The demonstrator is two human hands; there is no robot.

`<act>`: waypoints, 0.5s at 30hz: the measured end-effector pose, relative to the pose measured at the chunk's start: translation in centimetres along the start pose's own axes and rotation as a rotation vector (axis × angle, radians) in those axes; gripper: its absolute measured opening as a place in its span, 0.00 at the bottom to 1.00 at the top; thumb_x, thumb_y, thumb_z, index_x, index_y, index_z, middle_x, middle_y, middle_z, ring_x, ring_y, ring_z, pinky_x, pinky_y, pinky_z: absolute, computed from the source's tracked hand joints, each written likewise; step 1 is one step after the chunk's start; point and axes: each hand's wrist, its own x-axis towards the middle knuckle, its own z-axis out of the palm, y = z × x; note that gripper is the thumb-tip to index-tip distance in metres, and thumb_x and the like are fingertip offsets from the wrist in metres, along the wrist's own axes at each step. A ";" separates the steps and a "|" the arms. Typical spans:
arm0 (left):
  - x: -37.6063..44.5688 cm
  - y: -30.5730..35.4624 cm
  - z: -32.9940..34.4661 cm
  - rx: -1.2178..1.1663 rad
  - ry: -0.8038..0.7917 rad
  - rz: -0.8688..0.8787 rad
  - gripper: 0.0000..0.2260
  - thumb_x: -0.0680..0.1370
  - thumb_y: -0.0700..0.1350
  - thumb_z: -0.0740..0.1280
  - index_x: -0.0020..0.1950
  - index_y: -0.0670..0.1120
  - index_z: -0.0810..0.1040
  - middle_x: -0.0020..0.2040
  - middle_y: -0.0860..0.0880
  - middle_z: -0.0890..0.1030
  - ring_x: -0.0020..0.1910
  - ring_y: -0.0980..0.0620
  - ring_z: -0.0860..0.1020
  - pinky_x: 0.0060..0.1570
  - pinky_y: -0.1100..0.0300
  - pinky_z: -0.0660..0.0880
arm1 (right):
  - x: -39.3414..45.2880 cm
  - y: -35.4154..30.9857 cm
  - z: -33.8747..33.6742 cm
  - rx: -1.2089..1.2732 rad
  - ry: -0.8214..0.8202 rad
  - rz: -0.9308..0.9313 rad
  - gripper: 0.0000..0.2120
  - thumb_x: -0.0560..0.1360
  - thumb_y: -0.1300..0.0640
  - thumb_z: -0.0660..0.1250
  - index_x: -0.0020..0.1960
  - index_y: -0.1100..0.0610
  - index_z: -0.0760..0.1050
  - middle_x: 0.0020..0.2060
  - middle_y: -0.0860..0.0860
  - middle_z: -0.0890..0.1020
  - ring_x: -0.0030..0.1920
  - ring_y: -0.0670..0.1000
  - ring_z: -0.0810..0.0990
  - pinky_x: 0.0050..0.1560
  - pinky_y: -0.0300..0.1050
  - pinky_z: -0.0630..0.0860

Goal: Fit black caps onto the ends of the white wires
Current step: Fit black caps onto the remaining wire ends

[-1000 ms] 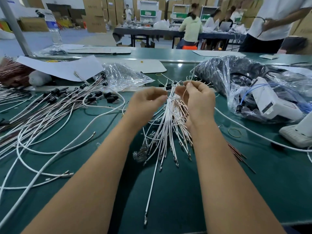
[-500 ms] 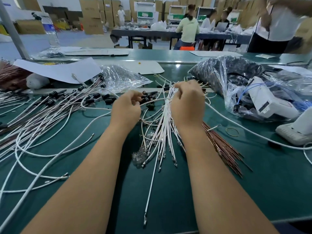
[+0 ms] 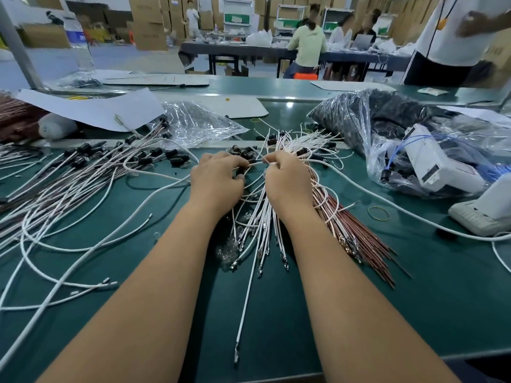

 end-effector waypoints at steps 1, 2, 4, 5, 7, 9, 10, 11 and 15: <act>-0.1 0.1 -0.1 -0.017 0.010 0.006 0.14 0.76 0.44 0.65 0.60 0.55 0.79 0.62 0.51 0.77 0.63 0.45 0.67 0.60 0.51 0.65 | 0.0 0.0 -0.1 0.027 -0.012 0.001 0.17 0.75 0.65 0.55 0.56 0.54 0.78 0.43 0.52 0.79 0.36 0.50 0.73 0.32 0.42 0.62; -0.2 0.2 -0.1 -0.033 0.012 0.015 0.14 0.76 0.44 0.65 0.60 0.54 0.80 0.62 0.52 0.78 0.62 0.45 0.68 0.59 0.52 0.64 | 0.1 -0.1 -0.3 0.061 -0.018 0.004 0.17 0.74 0.65 0.55 0.54 0.54 0.79 0.40 0.50 0.78 0.34 0.48 0.71 0.31 0.42 0.61; -0.3 0.2 -0.1 -0.055 0.003 0.037 0.12 0.77 0.44 0.64 0.58 0.54 0.81 0.60 0.52 0.79 0.62 0.46 0.68 0.55 0.54 0.62 | 0.4 -0.2 -1.0 0.120 0.009 0.012 0.16 0.74 0.64 0.56 0.52 0.54 0.80 0.36 0.48 0.77 0.31 0.45 0.68 0.30 0.41 0.61; -0.3 0.3 -0.1 -0.060 0.002 0.049 0.12 0.77 0.44 0.64 0.57 0.54 0.81 0.59 0.52 0.79 0.61 0.46 0.68 0.54 0.55 0.61 | 0.6 -0.3 -1.4 0.138 0.035 0.013 0.15 0.74 0.64 0.57 0.51 0.54 0.80 0.34 0.46 0.76 0.29 0.44 0.68 0.30 0.41 0.61; -0.5 0.5 -0.1 -0.053 0.007 0.071 0.11 0.77 0.43 0.64 0.56 0.53 0.82 0.58 0.53 0.79 0.60 0.47 0.69 0.53 0.56 0.60 | 1.0 -0.5 -2.6 0.149 0.084 -0.007 0.13 0.75 0.63 0.58 0.48 0.52 0.80 0.29 0.45 0.75 0.25 0.42 0.66 0.29 0.41 0.61; -0.7 1.0 -0.2 -0.043 0.012 0.104 0.11 0.77 0.43 0.64 0.55 0.53 0.82 0.58 0.53 0.80 0.60 0.47 0.70 0.55 0.55 0.62 | 1.4 -0.6 -4.0 0.034 0.115 -0.069 0.13 0.76 0.62 0.58 0.48 0.52 0.80 0.29 0.45 0.76 0.22 0.41 0.67 0.29 0.42 0.63; -0.8 1.5 -0.3 -0.050 0.013 0.137 0.11 0.77 0.43 0.64 0.55 0.53 0.82 0.58 0.53 0.80 0.60 0.47 0.70 0.57 0.54 0.64 | 1.6 -0.6 -5.0 -0.044 0.124 -0.118 0.13 0.77 0.62 0.58 0.50 0.53 0.80 0.32 0.46 0.79 0.24 0.40 0.69 0.31 0.42 0.64; -1.0 2.1 -0.4 -0.070 0.014 0.181 0.10 0.77 0.42 0.64 0.54 0.52 0.82 0.57 0.52 0.80 0.59 0.47 0.71 0.58 0.52 0.66 | 1.9 -0.7 -6.1 -0.124 0.137 -0.162 0.13 0.78 0.62 0.57 0.52 0.55 0.81 0.37 0.49 0.81 0.30 0.41 0.73 0.34 0.43 0.67; -2.1 5.7 -0.7 -0.246 -0.029 0.368 0.09 0.78 0.43 0.65 0.56 0.50 0.82 0.57 0.53 0.80 0.60 0.50 0.73 0.63 0.50 0.68 | 4.0 -1.1 -10.8 -0.481 0.284 -0.346 0.14 0.79 0.64 0.57 0.58 0.62 0.80 0.50 0.58 0.80 0.54 0.55 0.75 0.48 0.40 0.67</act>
